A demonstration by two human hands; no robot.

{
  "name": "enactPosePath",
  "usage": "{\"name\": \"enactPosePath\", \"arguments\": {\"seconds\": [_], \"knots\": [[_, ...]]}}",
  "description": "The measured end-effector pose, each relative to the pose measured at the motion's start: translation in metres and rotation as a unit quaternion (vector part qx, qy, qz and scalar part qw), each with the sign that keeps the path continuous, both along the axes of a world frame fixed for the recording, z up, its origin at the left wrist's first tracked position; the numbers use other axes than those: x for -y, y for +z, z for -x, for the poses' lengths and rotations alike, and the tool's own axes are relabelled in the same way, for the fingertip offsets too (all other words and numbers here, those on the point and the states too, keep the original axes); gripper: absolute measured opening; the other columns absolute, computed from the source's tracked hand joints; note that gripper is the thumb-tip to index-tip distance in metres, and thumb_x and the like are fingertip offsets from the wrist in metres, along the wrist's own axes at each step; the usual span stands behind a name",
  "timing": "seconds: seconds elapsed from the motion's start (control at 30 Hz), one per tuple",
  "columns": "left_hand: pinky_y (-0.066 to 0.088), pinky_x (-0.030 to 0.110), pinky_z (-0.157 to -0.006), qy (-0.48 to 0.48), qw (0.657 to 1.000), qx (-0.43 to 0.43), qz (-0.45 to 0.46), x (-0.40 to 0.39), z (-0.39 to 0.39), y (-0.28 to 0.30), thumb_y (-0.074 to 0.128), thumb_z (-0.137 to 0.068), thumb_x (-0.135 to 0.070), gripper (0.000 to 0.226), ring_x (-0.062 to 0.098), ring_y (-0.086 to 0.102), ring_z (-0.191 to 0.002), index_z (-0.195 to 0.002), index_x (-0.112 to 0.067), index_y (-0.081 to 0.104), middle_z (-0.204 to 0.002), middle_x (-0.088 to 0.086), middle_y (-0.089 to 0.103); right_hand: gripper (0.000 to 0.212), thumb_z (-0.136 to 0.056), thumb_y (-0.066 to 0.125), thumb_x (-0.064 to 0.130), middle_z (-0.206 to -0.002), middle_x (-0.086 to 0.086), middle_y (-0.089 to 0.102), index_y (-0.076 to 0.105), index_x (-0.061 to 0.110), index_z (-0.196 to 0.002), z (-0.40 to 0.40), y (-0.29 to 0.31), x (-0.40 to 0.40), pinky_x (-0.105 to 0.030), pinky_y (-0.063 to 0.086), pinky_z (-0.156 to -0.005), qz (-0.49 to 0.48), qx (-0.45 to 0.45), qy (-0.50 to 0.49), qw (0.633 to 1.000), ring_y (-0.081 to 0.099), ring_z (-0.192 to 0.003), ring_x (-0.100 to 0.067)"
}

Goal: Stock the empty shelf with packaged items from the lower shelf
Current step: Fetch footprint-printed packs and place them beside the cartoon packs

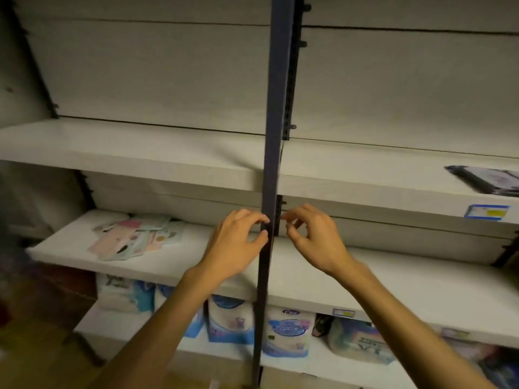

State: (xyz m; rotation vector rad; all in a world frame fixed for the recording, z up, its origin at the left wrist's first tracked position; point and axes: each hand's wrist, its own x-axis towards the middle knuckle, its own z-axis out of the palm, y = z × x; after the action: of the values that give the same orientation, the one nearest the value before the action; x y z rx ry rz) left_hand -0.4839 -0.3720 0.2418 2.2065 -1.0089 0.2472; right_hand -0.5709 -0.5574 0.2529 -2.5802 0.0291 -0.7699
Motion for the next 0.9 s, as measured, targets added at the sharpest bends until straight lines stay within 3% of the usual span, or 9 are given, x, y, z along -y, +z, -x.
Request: {"name": "enactPosePath", "arguments": {"seconds": [0.33, 0.5, 0.7, 0.9], "knots": [[0.047, 0.038, -0.091, 0.075, 0.991, -0.061, -0.089, -0.166, -0.094, -0.064, 0.055, -0.094, -0.040, 0.026, 0.017, 0.057, -0.109, -0.118, -0.035, 0.064, -0.119, -0.006, 0.061, 0.024, -0.086, 0.056, 0.029, -0.101, 0.010, 0.066, 0.068, 0.029, -0.107, -0.109, -0.072, -0.144, -0.039, 0.056, -0.075, -0.022, -0.115, -0.003, 0.993, 0.064, -0.081, -0.007], [0.049, 0.043, -0.092, 0.111, 0.983, -0.101, -0.108, -0.230, -0.156, -0.097, 0.056, -0.092, -0.040, 0.027, 0.021, 0.060, -0.109, -0.116, -0.034, 0.066, -0.122, -0.003, 0.063, 0.026, -0.086, 0.056, 0.028, -0.103, 0.007, 0.069, 0.068, 0.028, -0.109, -0.173, -0.105, -0.193, -0.033, 0.054, -0.076, -0.026, -0.166, -0.001, 0.986, 0.064, -0.081, -0.010], [0.050, 0.035, -0.085, 0.152, 0.969, -0.139, -0.134, -0.290, -0.237, -0.132, 0.059, -0.090, -0.040, 0.026, 0.021, 0.062, -0.105, -0.114, -0.033, 0.067, -0.117, -0.002, 0.066, 0.025, -0.087, 0.058, 0.026, -0.103, 0.005, 0.067, 0.069, 0.027, -0.109, -0.260, -0.138, -0.236, -0.034, 0.054, -0.078, -0.038, -0.197, -0.014, 0.980, 0.063, -0.085, -0.014], [0.051, 0.036, -0.090, 0.194, 0.950, -0.175, -0.172, -0.339, -0.318, -0.157, 0.060, -0.090, -0.041, 0.025, 0.020, 0.062, -0.104, -0.112, -0.031, 0.068, -0.118, -0.001, 0.067, 0.025, -0.087, 0.059, 0.027, -0.103, 0.007, 0.070, 0.068, 0.027, -0.110, -0.339, -0.167, -0.277, -0.033, 0.055, -0.080, -0.060, -0.227, -0.021, 0.972, 0.063, -0.085, -0.012]]}}
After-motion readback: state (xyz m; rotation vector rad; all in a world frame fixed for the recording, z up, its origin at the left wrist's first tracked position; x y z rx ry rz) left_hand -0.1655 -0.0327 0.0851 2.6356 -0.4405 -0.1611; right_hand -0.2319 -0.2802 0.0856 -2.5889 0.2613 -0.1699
